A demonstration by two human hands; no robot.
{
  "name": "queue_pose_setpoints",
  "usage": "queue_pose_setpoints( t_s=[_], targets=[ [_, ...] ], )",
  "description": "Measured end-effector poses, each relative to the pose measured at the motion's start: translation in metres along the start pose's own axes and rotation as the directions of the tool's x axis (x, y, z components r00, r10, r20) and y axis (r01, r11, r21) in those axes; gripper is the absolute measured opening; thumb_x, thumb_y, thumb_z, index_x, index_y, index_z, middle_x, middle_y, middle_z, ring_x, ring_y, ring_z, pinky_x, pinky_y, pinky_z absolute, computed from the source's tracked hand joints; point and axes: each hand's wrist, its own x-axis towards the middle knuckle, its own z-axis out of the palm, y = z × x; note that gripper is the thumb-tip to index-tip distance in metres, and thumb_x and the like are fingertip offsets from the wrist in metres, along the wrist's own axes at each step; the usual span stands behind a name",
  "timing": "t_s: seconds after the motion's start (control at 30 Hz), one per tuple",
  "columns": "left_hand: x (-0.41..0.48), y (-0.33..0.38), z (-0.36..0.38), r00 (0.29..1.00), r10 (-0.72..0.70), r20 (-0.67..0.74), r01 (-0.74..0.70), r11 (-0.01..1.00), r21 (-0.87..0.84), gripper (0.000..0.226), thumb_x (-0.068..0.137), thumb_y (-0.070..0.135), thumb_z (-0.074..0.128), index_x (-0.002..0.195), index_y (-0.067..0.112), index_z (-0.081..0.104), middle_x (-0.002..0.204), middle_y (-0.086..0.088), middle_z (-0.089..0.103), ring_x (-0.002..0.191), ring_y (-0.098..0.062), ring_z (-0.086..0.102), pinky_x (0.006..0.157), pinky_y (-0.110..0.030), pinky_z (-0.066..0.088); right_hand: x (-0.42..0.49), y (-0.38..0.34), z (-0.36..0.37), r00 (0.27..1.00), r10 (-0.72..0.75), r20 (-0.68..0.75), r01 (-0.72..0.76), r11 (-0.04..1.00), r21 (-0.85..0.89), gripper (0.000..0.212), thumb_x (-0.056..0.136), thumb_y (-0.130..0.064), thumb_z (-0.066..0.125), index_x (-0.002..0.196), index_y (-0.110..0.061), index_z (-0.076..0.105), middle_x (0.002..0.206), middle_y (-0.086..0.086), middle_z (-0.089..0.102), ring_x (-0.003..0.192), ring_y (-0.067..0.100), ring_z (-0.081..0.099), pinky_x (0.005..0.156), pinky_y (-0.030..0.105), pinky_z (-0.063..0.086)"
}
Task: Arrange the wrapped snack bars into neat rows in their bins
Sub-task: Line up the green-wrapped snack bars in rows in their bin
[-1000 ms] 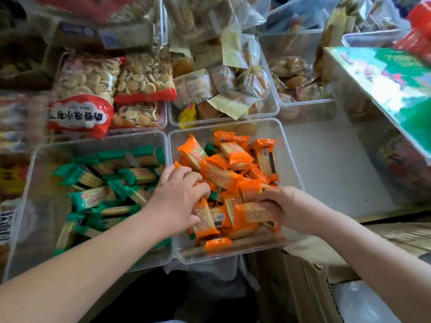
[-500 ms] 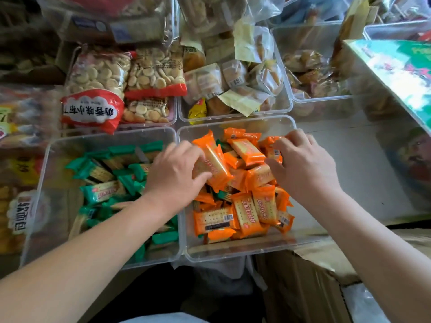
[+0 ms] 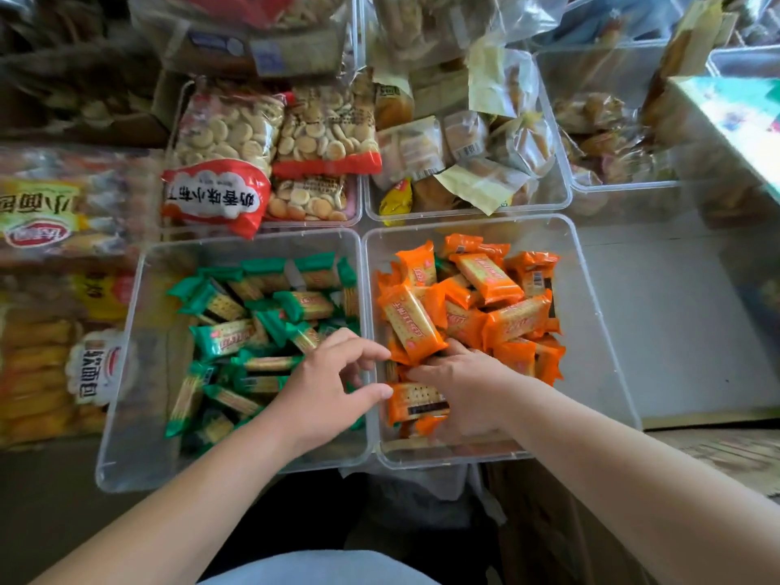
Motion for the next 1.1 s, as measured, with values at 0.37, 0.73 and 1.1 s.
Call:
queue_pose_setpoints(
  t_s=[0.37, 0.73, 1.1],
  targets=[
    [-0.004, 0.004, -0.004, 1.000, 0.005, 0.023, -0.005, 1.000, 0.007, 0.034, 0.087, 0.031, 0.083, 0.117, 0.035, 0.069, 0.100, 0.019, 0.052, 0.091, -0.007, 0.058, 0.073, -0.015, 0.046, 0.000, 0.008, 0.001, 0.994, 0.032, -0.103, -0.019, 0.992, 0.124, 0.058, 0.077, -0.062, 0.073, 0.128, -0.039, 0.057, 0.114, -0.016, 0.063, 0.104, 0.013, 0.058, 0.086, 0.031, 0.057],
    [-0.003, 0.014, -0.004, 0.997, 0.012, -0.080, -0.008, 0.999, 0.050, 0.027, 0.092, 0.020, 0.077, 0.118, 0.027, 0.071, 0.096, 0.012, 0.055, 0.085, -0.006, 0.057, 0.077, -0.019, 0.048, -0.095, 0.046, -0.042, 0.840, 0.500, -0.208, -0.350, 0.795, 0.495, 0.051, 0.069, -0.059, 0.073, 0.113, -0.038, 0.061, 0.098, -0.007, 0.069, 0.085, 0.015, 0.067, 0.072, 0.038, 0.060],
    [-0.015, 0.008, -0.018, 0.992, -0.121, -0.040, 0.119, 0.992, -0.039, 0.027, 0.094, 0.023, 0.074, 0.119, 0.032, 0.070, 0.104, 0.016, 0.062, 0.085, -0.005, 0.062, 0.081, -0.023, 0.056, -0.021, -0.056, -0.015, 0.943, 0.332, 0.021, -0.205, 0.531, 0.822, 0.040, 0.101, -0.060, 0.050, 0.119, -0.030, 0.071, 0.109, -0.013, 0.071, 0.099, 0.007, 0.065, 0.079, 0.024, 0.051]
  ],
)
